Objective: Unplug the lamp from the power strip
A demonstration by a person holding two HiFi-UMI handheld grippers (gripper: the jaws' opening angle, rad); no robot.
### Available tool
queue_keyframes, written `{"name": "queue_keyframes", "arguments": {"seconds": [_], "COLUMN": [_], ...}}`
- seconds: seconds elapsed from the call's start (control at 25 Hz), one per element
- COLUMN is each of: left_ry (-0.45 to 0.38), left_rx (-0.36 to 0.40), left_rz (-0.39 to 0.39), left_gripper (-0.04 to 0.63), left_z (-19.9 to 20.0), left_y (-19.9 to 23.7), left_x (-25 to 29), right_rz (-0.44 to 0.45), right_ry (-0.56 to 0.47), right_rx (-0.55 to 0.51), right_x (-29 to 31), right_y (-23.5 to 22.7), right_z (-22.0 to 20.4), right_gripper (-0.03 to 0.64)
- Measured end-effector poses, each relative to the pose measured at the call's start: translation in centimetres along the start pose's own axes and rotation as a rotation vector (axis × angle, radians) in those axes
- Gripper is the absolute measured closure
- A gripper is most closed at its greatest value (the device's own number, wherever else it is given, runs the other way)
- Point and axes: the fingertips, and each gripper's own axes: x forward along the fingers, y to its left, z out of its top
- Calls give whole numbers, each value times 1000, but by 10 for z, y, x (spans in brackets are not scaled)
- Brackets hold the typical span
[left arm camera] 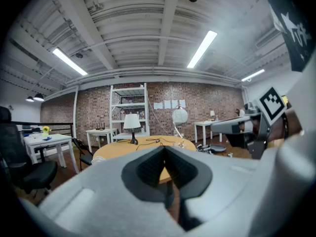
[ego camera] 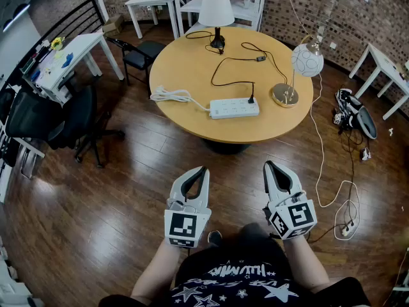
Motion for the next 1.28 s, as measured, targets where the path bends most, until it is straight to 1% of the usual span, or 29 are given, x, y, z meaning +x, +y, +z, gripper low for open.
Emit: {"name": "queue_keyframes", "arguments": {"seconds": [0.2, 0.32, 0.44, 0.68, 0.8, 0.92, 1.04, 1.2, 1.28], "left_ry": [13, 28, 41, 60, 53, 71, 98, 123, 130], "left_rx": [-6, -3, 1, 11, 16, 18, 20, -9, -11], "left_rz": [-6, -7, 7, 34, 44, 63, 86, 124, 146], "left_gripper": [591, 591, 591, 591, 591, 591, 591, 591, 591], "left_z": [-8, -11, -10, -5, -1, -3, -8, -16, -16], "left_y": [3, 5, 9, 17, 12, 12, 18, 24, 25], "left_x": [15, 32, 55, 119, 153, 184, 209, 238, 251], "right_rz": [-22, -40, -41, -11, 8, 32, 62, 99, 123], "right_ry": [7, 1, -5, 3, 9, 15, 36, 74, 90], "right_rx": [-3, 10, 33, 57, 55, 51, 41, 35, 34], "right_x": [12, 27, 49, 105, 128, 150, 170, 190, 199], "right_y": [-14, -32, -55, -105, -133, -157, -172, -190, -197], "right_z": [-7, -8, -9, -9, -12, -14, -20, -33, -40], "right_gripper": [609, 609, 609, 609, 609, 609, 609, 609, 609]}}
